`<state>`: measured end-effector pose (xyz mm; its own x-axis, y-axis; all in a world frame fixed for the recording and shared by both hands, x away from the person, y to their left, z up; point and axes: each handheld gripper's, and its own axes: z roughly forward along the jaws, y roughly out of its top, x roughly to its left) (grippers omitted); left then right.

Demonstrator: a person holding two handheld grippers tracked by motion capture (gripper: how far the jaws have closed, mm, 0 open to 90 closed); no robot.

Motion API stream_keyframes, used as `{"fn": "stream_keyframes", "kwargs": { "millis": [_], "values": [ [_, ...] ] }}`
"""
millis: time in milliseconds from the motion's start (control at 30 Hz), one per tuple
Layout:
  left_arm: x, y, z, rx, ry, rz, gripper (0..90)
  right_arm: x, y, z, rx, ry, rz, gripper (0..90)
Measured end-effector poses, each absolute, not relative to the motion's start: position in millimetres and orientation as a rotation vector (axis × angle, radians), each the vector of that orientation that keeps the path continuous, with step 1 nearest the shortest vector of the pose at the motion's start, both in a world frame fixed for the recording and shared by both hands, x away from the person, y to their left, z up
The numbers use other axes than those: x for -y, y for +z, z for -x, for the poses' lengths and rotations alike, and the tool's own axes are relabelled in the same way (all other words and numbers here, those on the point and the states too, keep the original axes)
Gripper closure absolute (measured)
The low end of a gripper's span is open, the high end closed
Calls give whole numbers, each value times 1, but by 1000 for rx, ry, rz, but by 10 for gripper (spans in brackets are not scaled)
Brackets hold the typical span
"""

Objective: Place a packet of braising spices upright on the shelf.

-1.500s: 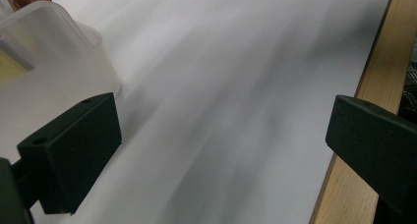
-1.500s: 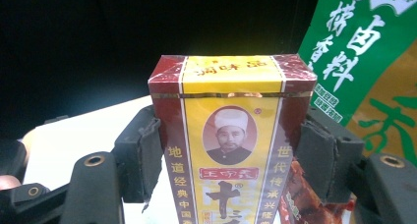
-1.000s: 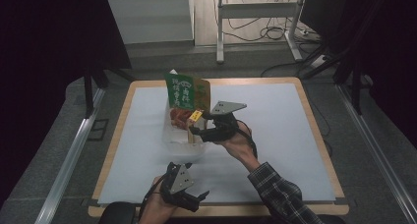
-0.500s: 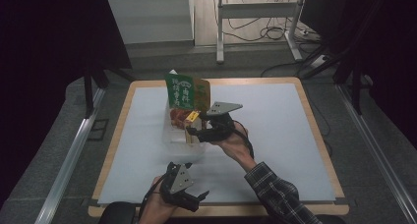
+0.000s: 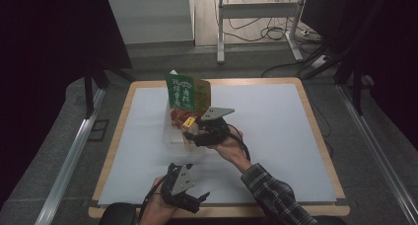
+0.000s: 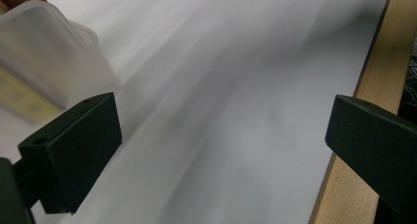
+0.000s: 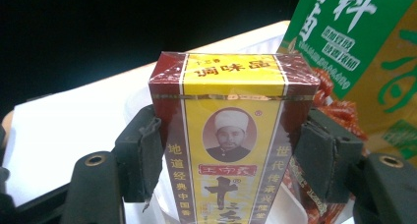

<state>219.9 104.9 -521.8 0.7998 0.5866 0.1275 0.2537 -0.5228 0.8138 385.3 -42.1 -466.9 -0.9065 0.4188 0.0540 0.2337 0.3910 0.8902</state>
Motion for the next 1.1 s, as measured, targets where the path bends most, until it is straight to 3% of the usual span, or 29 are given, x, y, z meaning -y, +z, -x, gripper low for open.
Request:
{"fn": "stream_keyframes", "kwargs": {
  "millis": [400, 533, 633, 1100],
  "values": [
    [-107, -521, -220, -631, 501, -2120, 1, 34, -480, -387, -2508, 1444, -569, 318],
    [-107, -521, -221, -636, 505, -2117, 1, 33, -480, -385, -2504, 1398, -496, 282],
    [-108, -520, -221, -642, 509, -2109, 0, 34, -474, -387, -2528, 1431, -521, 204],
    [-108, -521, -220, -637, 511, -2111, 0, 50, -460, -387, -2549, 1444, -532, 109]
  ]
}}
